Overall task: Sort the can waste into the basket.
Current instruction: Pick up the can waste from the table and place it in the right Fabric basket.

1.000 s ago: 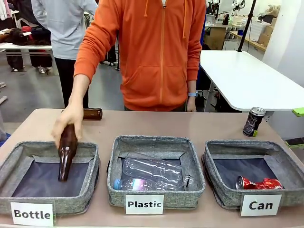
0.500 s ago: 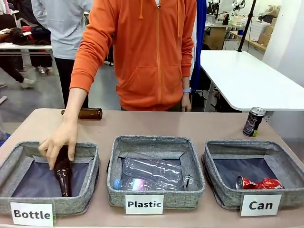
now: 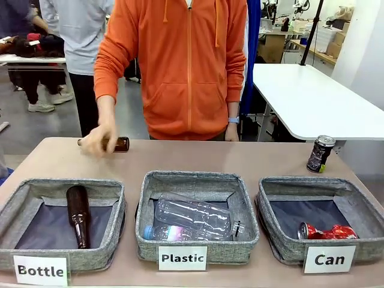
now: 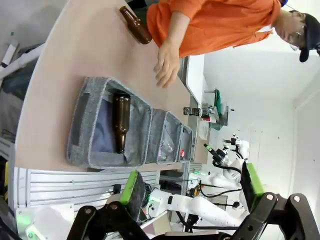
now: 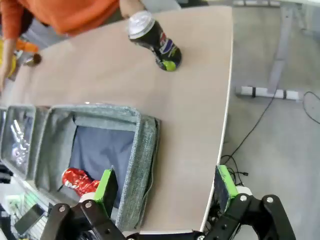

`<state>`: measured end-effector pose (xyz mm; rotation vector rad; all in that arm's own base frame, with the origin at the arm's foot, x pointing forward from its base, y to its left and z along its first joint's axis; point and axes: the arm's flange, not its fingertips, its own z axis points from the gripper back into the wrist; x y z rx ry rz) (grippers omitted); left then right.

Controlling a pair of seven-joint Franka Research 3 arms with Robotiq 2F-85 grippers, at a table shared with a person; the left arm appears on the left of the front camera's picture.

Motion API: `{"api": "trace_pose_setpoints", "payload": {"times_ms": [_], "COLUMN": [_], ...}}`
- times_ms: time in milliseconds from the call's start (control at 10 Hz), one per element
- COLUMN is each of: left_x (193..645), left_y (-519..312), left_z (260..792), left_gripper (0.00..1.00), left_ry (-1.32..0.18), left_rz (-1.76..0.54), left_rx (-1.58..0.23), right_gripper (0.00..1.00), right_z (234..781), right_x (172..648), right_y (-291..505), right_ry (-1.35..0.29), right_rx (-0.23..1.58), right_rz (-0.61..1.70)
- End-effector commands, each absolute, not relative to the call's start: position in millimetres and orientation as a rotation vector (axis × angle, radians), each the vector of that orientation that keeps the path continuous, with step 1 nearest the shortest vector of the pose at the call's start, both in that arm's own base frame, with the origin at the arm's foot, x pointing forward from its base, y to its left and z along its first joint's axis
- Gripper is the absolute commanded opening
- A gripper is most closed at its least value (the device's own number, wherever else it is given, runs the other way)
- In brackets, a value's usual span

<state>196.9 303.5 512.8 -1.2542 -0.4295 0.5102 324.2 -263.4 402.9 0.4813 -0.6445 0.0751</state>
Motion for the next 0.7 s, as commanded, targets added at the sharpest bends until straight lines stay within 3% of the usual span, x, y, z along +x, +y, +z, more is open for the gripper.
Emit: {"api": "trace_pose_setpoints", "payload": {"times_ms": [0, 100, 300, 600], "left_x": [209, 221, 240, 258], "left_y": [271, 229, 173, 96], "left_z": [520, 516, 502, 485], "left_gripper": [1.00, 1.00, 1.00, 1.00], "left_ry": [-0.452, -0.391, -0.268, -0.180], "left_rz": [0.461, 0.373, 0.279, 0.189], "left_rx": [-1.323, -1.394, -1.402, -1.420], "right_gripper": [1.00, 1.00, 1.00, 1.00], "right_z": [417, 403, 402, 377], "right_x": [320, 324, 323, 368], "right_y": [-269, -263, -255, -241], "right_ry": [-0.669, -0.644, -0.647, -0.774], "right_rx": [0.493, 0.481, 0.549, 0.632], "right_rz": [0.143, 0.075, 0.267, 0.606]}}
